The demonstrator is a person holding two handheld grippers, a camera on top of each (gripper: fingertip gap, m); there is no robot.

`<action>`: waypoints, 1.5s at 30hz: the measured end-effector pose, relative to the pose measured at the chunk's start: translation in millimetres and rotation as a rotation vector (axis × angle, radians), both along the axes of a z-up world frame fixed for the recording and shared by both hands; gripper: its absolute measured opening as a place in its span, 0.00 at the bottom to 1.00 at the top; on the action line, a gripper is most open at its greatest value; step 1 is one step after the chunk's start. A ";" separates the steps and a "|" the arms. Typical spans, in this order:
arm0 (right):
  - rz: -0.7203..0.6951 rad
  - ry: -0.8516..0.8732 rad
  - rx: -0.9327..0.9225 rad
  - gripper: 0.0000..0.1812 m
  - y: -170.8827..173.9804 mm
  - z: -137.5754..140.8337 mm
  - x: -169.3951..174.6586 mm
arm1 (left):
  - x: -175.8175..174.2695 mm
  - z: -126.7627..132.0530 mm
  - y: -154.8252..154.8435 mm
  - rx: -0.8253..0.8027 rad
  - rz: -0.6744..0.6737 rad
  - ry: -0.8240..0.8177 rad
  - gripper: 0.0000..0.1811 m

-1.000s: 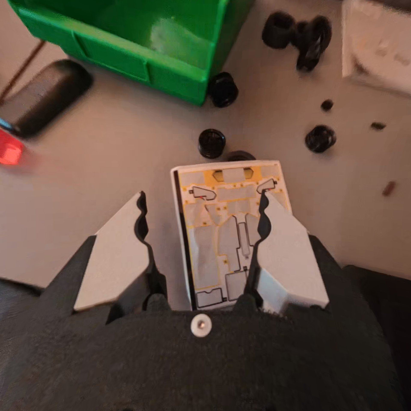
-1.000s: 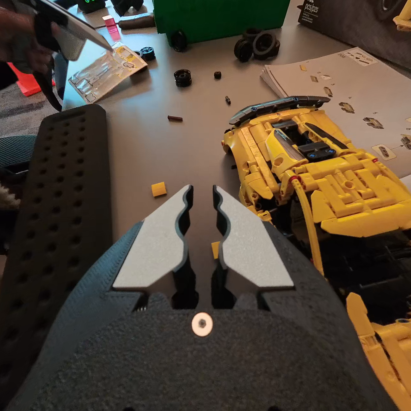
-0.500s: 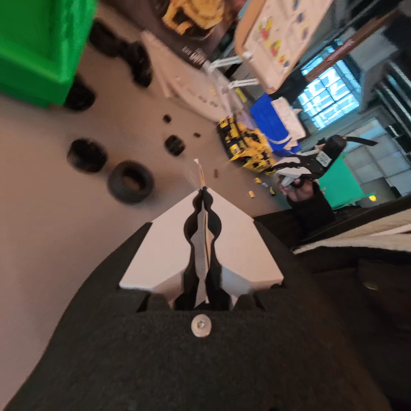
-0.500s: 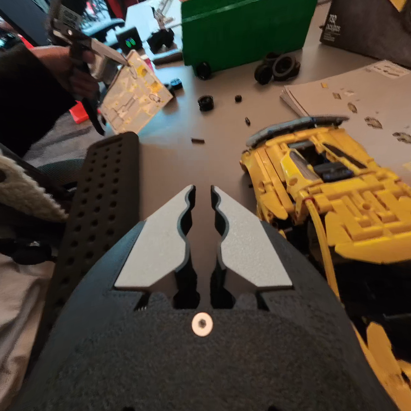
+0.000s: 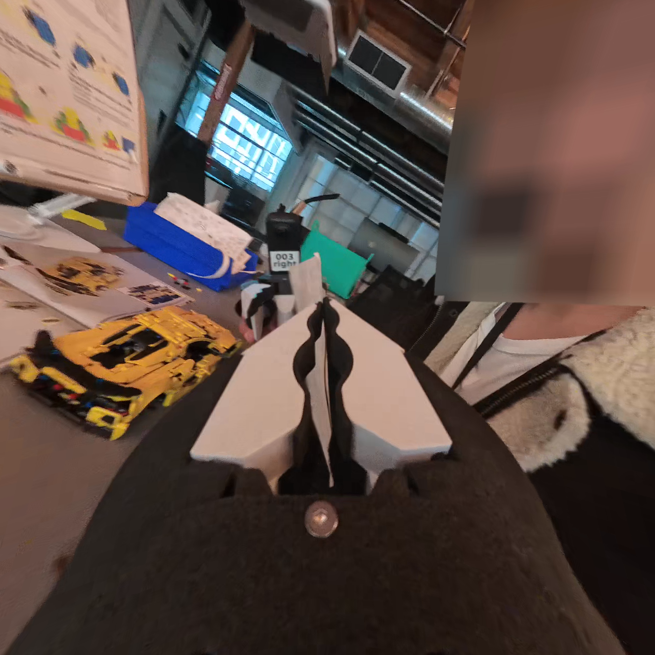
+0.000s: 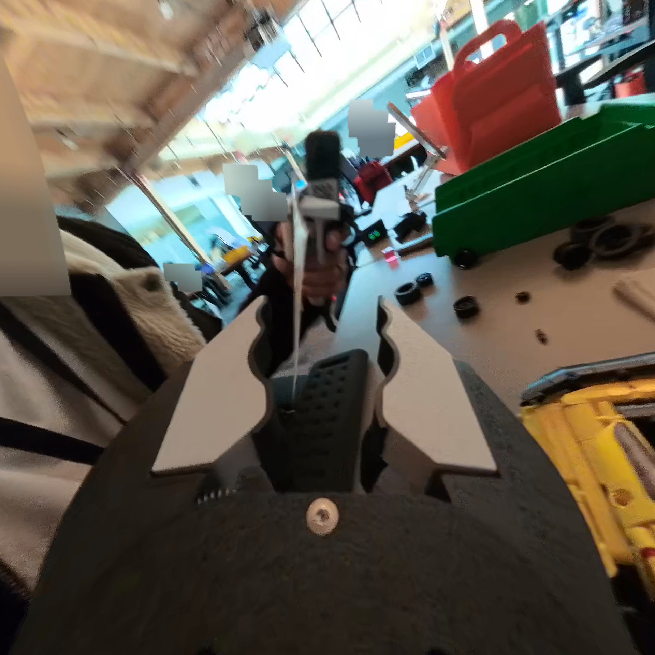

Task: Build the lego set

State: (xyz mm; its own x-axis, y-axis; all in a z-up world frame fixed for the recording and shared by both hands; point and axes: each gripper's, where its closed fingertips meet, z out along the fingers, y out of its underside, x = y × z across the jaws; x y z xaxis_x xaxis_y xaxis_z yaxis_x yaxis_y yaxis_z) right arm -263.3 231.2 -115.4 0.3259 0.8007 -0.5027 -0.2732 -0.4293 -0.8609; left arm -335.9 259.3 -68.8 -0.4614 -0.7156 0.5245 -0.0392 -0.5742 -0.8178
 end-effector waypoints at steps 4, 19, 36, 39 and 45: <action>-0.025 0.057 -0.039 0.13 -5.9 -6.5 21.5 | 45.3 -33.8 -1.2 -0.132 -0.069 0.028 0.00; -0.028 0.203 -0.256 0.00 -10.7 -31.2 75.2 | 106.5 -69.7 4.6 0.016 0.174 0.011 0.17; -0.179 0.044 -0.208 0.02 2.3 -44.3 80.2 | 109.3 -73.0 -12.0 -0.025 0.072 0.082 0.00; -0.556 -0.328 0.165 0.20 11.7 -21.0 109.0 | 109.5 -72.0 -7.6 -0.045 0.101 0.088 0.00; -0.440 -0.551 0.334 0.37 -10.9 -9.0 31.6 | 111.3 -67.3 -14.0 -0.067 0.070 0.071 0.00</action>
State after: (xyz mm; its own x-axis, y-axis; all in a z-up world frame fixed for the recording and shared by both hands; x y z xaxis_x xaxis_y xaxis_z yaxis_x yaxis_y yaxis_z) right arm -231.7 220.3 -124.4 0.7814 0.6201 0.0694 0.1468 -0.0747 -0.9863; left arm -224.6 245.3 -136.0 -0.3719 -0.7071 0.6014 -0.0535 -0.6305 -0.7743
